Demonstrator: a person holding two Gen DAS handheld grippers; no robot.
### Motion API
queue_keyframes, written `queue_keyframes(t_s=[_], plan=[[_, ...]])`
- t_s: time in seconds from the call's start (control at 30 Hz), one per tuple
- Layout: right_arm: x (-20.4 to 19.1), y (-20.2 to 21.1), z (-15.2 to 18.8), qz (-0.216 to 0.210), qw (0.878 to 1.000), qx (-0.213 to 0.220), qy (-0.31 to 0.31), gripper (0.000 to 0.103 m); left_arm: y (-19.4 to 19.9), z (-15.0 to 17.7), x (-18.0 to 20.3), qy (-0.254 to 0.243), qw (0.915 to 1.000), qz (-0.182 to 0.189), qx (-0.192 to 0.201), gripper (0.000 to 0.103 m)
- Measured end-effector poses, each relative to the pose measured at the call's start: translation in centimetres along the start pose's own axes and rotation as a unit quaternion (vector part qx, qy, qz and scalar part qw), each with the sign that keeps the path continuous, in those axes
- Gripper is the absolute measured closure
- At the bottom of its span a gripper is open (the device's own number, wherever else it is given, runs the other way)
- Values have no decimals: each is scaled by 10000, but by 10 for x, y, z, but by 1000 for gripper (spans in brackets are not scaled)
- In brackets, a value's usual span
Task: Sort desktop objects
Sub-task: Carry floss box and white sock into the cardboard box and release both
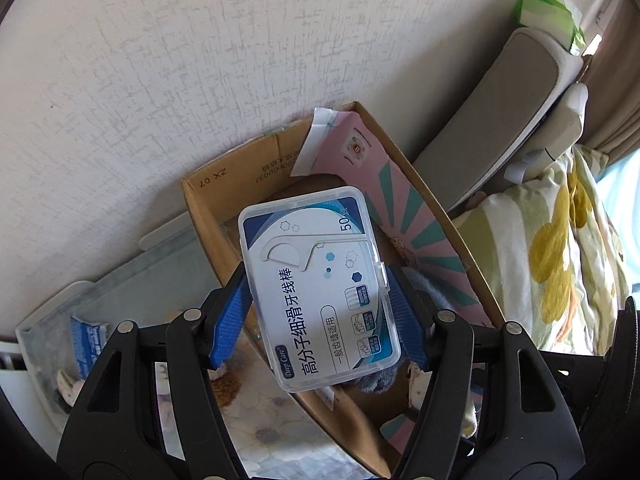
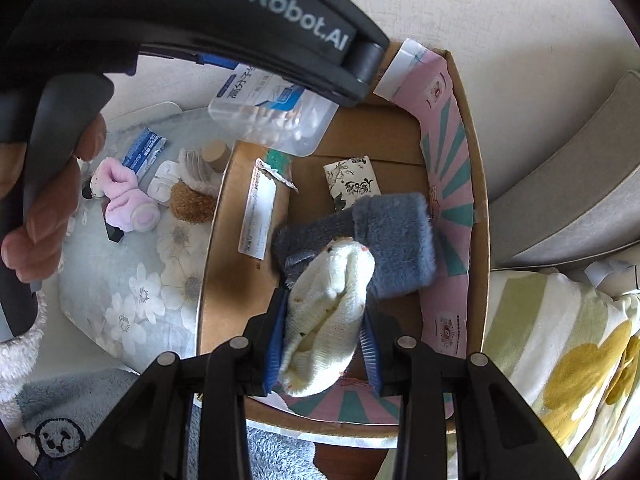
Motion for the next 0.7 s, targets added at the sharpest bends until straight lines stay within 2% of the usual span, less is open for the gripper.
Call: queue_keyframes(t_s=[0.47,0.53,0.57,0.6,0.63,0.67,0.7], plan=[[5,-6,-3,-114,9999,-107,-56,71,-9,-3,2,-35,9999,-82,-60,40],[5,-6,-4,-120,9999,-95,-65,66,-7,-5,0,-36,10000,-72,9,39],[6,-5,-5,-137,9998,-68,-101,58,-6,-7,-1,-9,9999,-98,64,35],[6,-4,-6,-180,9997,-26,-157,46,-4,-9,-4,8,9998,-182,118,19],[6,-3,-6,-218,9996,-5,-205,39,-2,-11,-7,21,9993,-346,158,9],[6,-1,-7,-257,9994,9,-226,28,2,-14,-10,21,9985,-495,249,0],[5,0,-7,-290,9993,41,-234,27,7,-17,-12,19,9979,-534,376,0]])
Point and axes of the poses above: each gripper's, at about its wrist camera, not at the fingertips, and y roughly against the way its jaws point, x to its right, z to its underside, the point moved 8 cm from there along -y, roughly the way its jaws point, and after that the axes turned 7 degrees about -z, right-handed, at the moved point
